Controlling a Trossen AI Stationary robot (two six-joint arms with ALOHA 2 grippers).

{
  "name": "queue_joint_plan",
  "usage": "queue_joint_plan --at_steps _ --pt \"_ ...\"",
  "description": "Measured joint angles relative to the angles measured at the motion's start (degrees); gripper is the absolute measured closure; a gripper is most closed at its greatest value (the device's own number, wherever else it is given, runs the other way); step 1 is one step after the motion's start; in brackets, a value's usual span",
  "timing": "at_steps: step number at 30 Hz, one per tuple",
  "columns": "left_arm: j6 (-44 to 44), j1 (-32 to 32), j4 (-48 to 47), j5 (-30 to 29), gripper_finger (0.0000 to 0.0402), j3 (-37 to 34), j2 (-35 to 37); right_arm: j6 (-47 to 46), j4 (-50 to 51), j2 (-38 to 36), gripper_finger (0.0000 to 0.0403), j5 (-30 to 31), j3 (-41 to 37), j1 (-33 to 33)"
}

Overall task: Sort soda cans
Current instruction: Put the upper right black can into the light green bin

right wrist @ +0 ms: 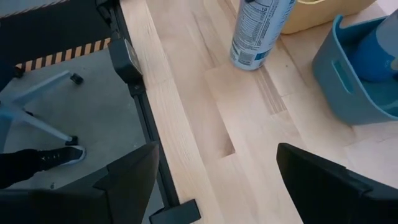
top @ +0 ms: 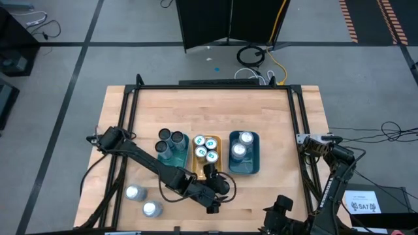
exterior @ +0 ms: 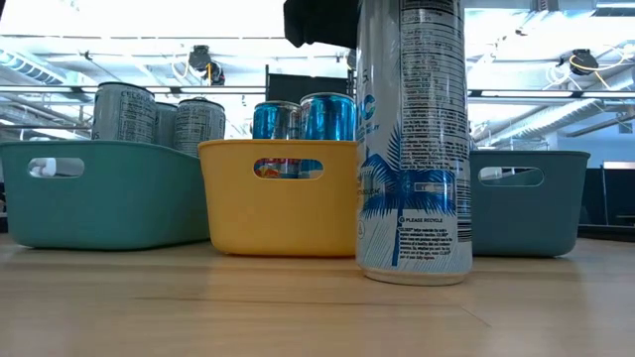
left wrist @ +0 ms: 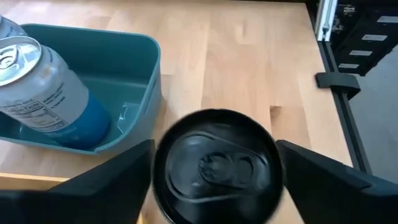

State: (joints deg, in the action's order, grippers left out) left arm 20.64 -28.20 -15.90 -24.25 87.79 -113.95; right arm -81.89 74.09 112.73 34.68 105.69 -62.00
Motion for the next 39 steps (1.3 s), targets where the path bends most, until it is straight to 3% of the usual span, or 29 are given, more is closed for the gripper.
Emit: queue_joint_plan --at_steps 7,16,21,29,33,39 --pt "0.0 0.0 0.0 0.0 0.0127 0.0 0.0 0.1 1.3 0.0 0.0085 0.0 0.0 0.0" --pt "9.1 -0.9 -1.3 0.2 0.0116 -0.1 3.2 0.3 2.2 0.0 0.0085 0.2 0.0 -0.4" --pt "16.2 -1.2 -6.6 -3.8 0.0115 -0.1 8.0 0.3 2.8 -0.3 0.0085 2.4 0.0 -0.4" --pt "28.2 -2.0 -22.2 -8.8 0.0114 0.0 19.1 0.1 4.2 -0.7 0.0085 3.0 0.0 -0.3" --pt "33.8 -2.4 -32.5 -14.6 0.0114 0.0 24.1 0.1 4.3 -0.7 0.0085 3.1 0.0 -0.3" --pt "49.9 -2.7 -51.0 -21.6 0.0114 0.0 28.0 0.1 4.3 -0.7 0.0085 3.2 0.0 -0.3"
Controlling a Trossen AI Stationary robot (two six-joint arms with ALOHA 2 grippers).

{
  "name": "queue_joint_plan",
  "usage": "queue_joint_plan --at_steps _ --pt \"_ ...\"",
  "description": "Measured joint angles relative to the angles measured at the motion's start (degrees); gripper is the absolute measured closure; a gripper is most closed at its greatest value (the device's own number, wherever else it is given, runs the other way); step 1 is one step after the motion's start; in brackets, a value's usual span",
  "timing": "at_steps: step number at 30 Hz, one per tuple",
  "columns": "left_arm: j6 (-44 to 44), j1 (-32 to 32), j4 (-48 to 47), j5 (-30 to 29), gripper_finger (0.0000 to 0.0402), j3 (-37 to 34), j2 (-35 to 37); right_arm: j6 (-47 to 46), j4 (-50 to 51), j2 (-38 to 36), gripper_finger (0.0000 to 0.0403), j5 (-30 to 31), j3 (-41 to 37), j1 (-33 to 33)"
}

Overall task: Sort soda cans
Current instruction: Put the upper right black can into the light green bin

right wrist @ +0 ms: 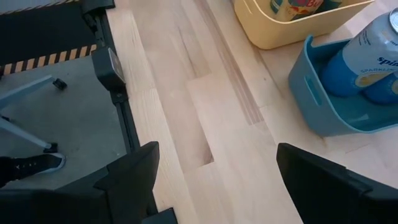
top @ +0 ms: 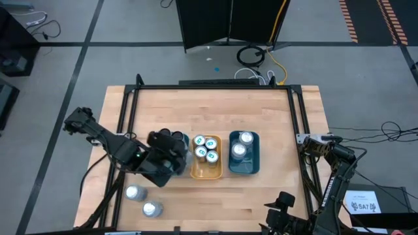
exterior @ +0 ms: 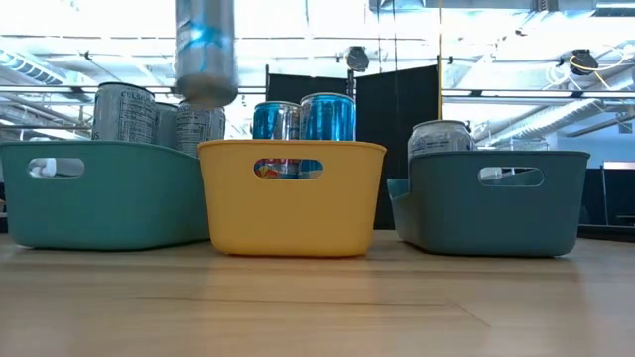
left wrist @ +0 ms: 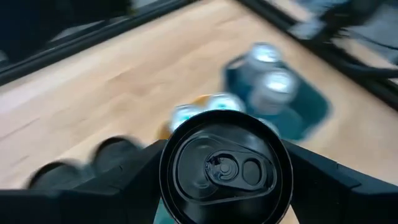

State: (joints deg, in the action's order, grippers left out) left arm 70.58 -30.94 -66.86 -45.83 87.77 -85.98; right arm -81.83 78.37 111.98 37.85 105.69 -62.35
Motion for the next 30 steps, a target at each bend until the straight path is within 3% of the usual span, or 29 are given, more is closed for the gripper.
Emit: queue_joint_plan --at_steps 4,11,20,25,30 --pt "9.4 -0.3 -7.6 -1.1 0.0114 0.0 -1.6 -0.8 0.1 0.0 0.0085 1.1 0.0 0.0" --pt "13.0 0.2 -10.0 -1.5 0.0114 0.0 -8.0 -1.5 0.9 0.0 0.0085 1.7 0.0 0.1" --pt "26.3 -0.1 -17.7 -3.3 0.0114 0.2 -12.1 -1.5 0.8 0.0 0.0085 1.5 0.0 0.1" --pt "28.1 -0.4 -20.4 0.2 0.0114 -0.2 -12.6 -2.6 1.1 0.0 0.0085 1.4 0.0 0.1" --pt "30.7 -0.8 -21.4 -0.7 0.0114 -0.1 -12.2 -3.0 1.2 -0.1 0.0085 1.4 0.0 0.1"
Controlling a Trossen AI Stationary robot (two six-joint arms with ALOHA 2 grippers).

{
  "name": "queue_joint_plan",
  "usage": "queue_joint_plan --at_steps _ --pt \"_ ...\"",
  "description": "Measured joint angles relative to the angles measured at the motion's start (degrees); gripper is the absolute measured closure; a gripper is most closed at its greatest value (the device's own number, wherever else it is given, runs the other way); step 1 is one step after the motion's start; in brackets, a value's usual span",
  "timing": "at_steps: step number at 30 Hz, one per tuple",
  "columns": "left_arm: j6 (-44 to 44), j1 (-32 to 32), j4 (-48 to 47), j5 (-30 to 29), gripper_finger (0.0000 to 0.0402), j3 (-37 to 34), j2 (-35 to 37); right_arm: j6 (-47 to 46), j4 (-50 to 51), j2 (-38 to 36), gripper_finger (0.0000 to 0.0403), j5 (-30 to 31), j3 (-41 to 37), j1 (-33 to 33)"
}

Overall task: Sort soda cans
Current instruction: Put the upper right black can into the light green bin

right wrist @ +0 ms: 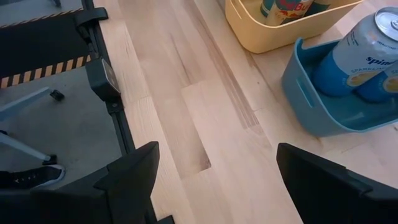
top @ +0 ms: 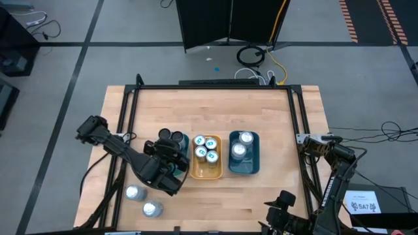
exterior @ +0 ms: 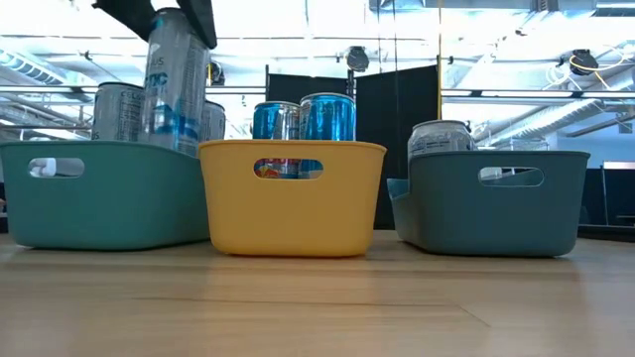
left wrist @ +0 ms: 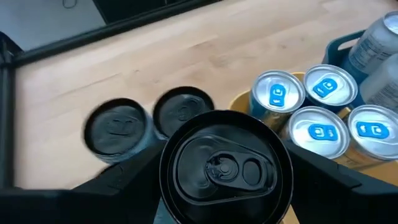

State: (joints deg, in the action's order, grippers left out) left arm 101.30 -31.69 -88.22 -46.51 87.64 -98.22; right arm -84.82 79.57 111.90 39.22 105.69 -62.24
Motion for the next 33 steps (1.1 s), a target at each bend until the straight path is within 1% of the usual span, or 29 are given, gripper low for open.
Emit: queue_joint_plan --at_steps 7,17,20,25,28,33 --pt "1.3 -0.1 0.7 -0.6 0.0114 0.0 -1.0 0.0 1.1 -0.6 0.0085 0.0 0.0 0.0" --pt "7.6 -0.2 0.5 -0.8 0.0114 0.0 -7.5 0.0 1.1 -0.6 0.0085 0.0 0.0 0.0" --pt "8.3 -0.2 0.7 -0.7 0.0114 0.0 -9.1 0.0 1.1 -0.7 0.0085 0.0 0.0 0.0" --pt "8.0 0.6 1.2 3.3 0.0114 0.0 -10.2 0.0 1.4 -0.8 0.0085 0.0 0.0 0.0" --pt "5.2 1.0 1.2 6.0 0.0114 0.1 -10.2 0.0 1.6 -0.8 0.0085 0.0 0.0 0.0" --pt "3.2 1.0 1.5 7.2 0.0114 0.1 -10.2 0.0 1.6 -0.8 0.0085 0.0 0.0 0.0"
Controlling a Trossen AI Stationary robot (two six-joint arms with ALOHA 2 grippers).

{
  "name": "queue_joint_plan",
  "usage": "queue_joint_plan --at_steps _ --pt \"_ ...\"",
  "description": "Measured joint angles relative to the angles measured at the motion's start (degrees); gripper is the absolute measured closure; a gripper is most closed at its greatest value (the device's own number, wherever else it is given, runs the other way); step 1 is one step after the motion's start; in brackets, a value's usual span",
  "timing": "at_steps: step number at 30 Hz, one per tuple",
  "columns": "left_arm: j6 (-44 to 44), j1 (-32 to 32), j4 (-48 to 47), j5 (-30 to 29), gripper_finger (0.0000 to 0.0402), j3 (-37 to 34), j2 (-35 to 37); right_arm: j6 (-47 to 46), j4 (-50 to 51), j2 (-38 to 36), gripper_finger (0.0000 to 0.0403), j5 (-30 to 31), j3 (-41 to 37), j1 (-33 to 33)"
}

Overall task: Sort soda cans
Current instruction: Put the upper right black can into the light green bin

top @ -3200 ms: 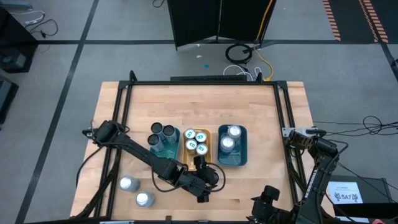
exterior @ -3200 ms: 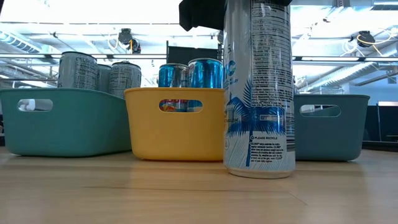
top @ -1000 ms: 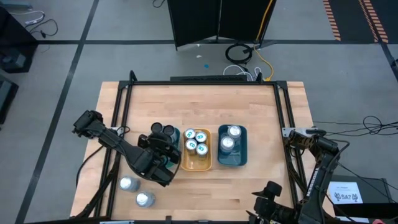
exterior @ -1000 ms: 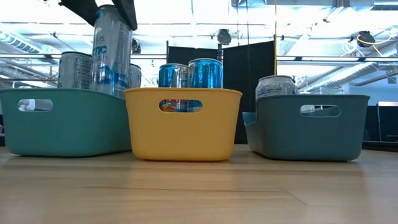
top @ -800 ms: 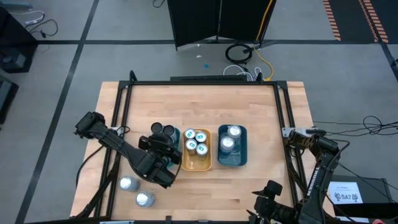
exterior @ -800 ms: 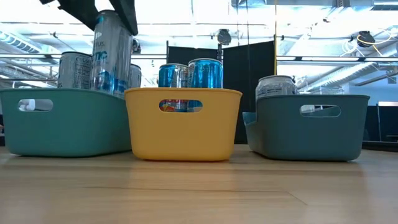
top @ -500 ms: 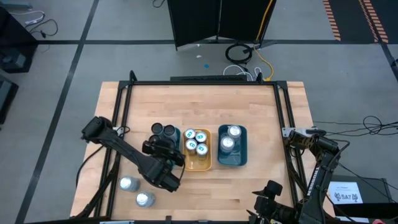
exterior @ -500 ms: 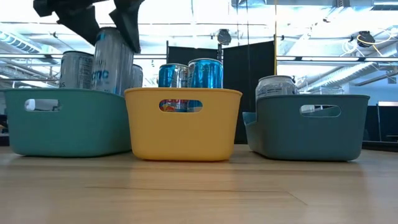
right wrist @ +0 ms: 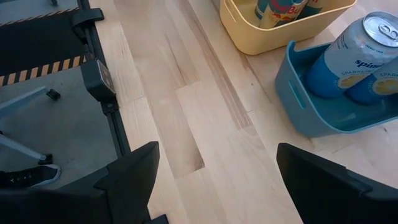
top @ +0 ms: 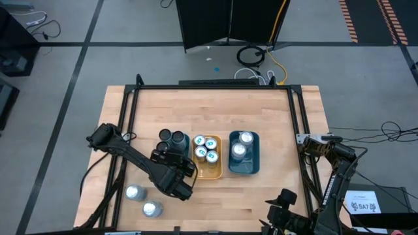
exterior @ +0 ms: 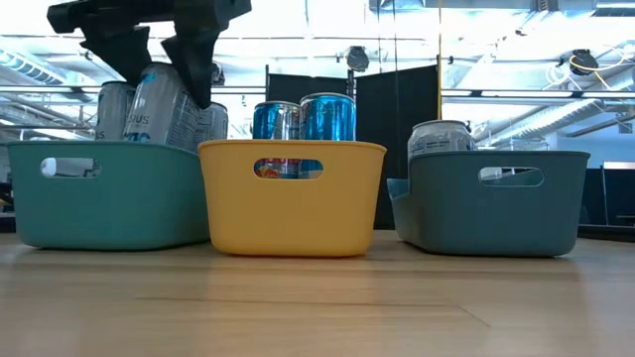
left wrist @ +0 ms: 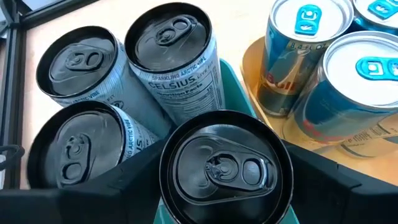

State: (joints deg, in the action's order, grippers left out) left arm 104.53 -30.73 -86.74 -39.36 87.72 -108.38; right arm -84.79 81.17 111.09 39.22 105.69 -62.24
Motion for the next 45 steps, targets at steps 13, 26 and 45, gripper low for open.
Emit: queue_joint_plan --at_steps 13,26,45 --pt "0.2 1.0 0.6 -3.6 0.0114 0.0 0.0 0.0 -0.4 0.0 0.0085 0.0 0.0 0.0" --pt "10.3 -1.3 -0.8 -9.9 0.0114 -2.4 -0.2 -1.5 -1.6 0.0 0.0085 0.0 0.0 -0.1" --pt "12.1 -1.3 2.6 -9.2 0.0113 -5.0 -0.2 -1.2 -1.0 -0.2 0.0085 0.0 0.0 0.0"
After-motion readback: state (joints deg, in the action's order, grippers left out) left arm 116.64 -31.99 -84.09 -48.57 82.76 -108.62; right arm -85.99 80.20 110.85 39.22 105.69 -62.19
